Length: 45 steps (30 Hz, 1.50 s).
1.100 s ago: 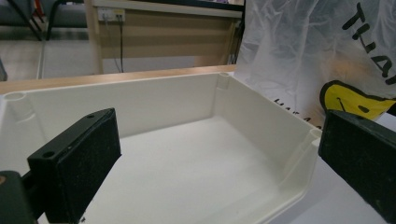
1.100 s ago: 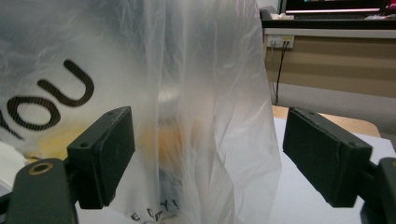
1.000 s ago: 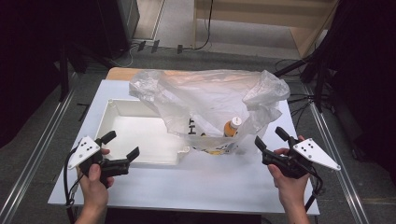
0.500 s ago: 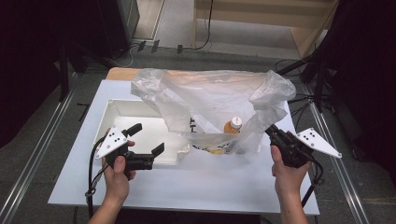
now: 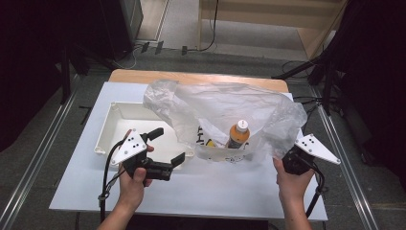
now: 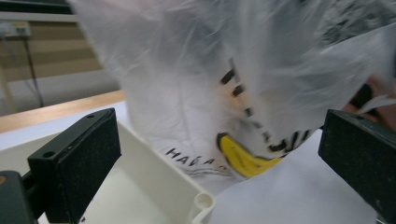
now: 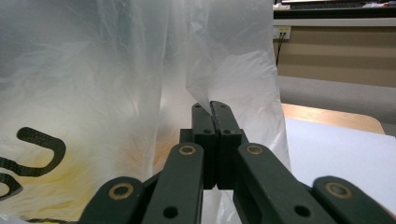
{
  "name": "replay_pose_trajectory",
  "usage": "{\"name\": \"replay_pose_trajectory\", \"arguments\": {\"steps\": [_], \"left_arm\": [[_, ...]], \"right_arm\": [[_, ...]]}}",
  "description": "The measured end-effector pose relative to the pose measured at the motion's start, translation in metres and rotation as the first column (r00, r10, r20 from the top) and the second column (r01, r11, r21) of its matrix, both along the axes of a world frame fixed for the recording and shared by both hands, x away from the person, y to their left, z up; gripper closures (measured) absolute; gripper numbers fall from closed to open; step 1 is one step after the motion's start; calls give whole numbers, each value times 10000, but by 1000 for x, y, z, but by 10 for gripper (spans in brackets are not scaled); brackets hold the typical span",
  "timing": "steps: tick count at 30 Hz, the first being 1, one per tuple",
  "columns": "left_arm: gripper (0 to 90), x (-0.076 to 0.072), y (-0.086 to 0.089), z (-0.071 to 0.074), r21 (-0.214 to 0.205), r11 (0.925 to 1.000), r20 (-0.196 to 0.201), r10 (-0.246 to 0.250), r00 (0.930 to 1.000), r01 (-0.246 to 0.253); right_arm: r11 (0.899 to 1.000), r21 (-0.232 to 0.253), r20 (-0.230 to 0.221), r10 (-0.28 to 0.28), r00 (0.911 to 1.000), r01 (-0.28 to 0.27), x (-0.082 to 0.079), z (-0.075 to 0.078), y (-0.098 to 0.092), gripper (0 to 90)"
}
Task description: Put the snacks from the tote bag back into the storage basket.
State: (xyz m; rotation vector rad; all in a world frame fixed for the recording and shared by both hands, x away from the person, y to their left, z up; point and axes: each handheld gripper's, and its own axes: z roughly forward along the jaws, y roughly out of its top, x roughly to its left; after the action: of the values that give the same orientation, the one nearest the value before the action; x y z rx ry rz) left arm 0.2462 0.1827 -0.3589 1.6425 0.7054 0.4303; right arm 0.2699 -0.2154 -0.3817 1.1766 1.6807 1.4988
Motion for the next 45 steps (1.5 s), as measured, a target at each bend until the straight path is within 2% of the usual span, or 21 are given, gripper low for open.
{"name": "replay_pose_trajectory", "arguments": {"steps": [6,10,12,14,15,17,18,19,20,22,24,25,26,27,29,32,33,35,38,42,45], "left_arm": [[0,-2,-6,8,-139,9996,310,-252,9992,256],[7,-3,-10,15,-105,9999,497,-25,9988,30],[135,-3,-10,21,-197,9996,666,204,9976,-191],[270,0,-10,23,-338,9994,595,122,9982,-102],[387,1,-10,22,-439,9990,526,23,9986,0],[532,2,-9,20,-513,9986,447,-122,9989,145],[636,2,-9,20,-513,9986,447,-122,9989,145],[636,3,-10,18,-463,9986,426,-226,9988,246],[820,5,-11,17,-412,9986,369,-323,9988,338],[899,9,-13,13,-333,9978,101,-565,9984,568],[900,10,-15,11,-213,9984,5,-527,9986,527],[900,11,-16,10,-182,9984,-86,-538,9985,536],[900,12,-19,9,-194,9982,-177,-563,9983,559],[900,12,-21,7,-88,9989,-264,-464,9986,461],[900,13,-23,7,-119,9989,-374,-456,9983,452],[900,18,-25,6,-198,9993,-561,-342,9978,331],[900,18,-25,6,-198,9993,-561,-342,9978,331],[900,21,-27,6,-330,9991,-650,-300,9974,279],[900,27,-31,6,-442,9985,-740,-361,9966,329],[900,31,-38,6,-457,9984,-764,-363,9964,329],[900,35,-43,6,-469,9984,-881,-364,9954,324]], "right_arm": [[10000,-73,-28,-26,10000,26,1,-3,0,900],[9999,-119,-102,-72,9999,71,1,-5,-1,900],[9996,-256,-204,-157,9997,152,2,-7,-1,900],[9991,-363,-196,-206,9996,199,3,-8,-1,900],[9990,-400,-233,-189,9996,180,3,-9,-1,900],[9989,-438,-253,-169,9995,157,3,-11,-1,900],[9987,-483,-288,-187,9994,172,4,-11,0,900],[9987,-483,-288,-187,9994,172,4,-11,0,900],[9983,-565,-403,-162,9991,139,4,-14,1,900],[9982,-574,-409,-168,9990,145,4,-15,1,871],[9986,-509,-417,-138,9990,117,4,-16,1,833],[9996,-291,-332,27,9994,-37,1,-16,0,710],[9996,-291,-332,27,9994,-37,1,-16,0,710],[9997,-185,-103,137,9999,-139,-2,-14,-2,600],[9997,-137,-52,183,9998,-184,-3,-14,-3,565],[9996,-16,267,298,9992,-298,-13,-10,-8,417],[9996,-16,267,298,9992,-298,-13,-10,-8,417],[9992,-62,378,394,9985,-392,-20,-8,-11,337],[9986,-84,485,523,9975,-519,-29,-4,-14,269],[9978,-48,709,661,9953,-659,-40,0,-18,206],[9928,86,879,1186,9890,-1198,-54,8,-21,177]]}}
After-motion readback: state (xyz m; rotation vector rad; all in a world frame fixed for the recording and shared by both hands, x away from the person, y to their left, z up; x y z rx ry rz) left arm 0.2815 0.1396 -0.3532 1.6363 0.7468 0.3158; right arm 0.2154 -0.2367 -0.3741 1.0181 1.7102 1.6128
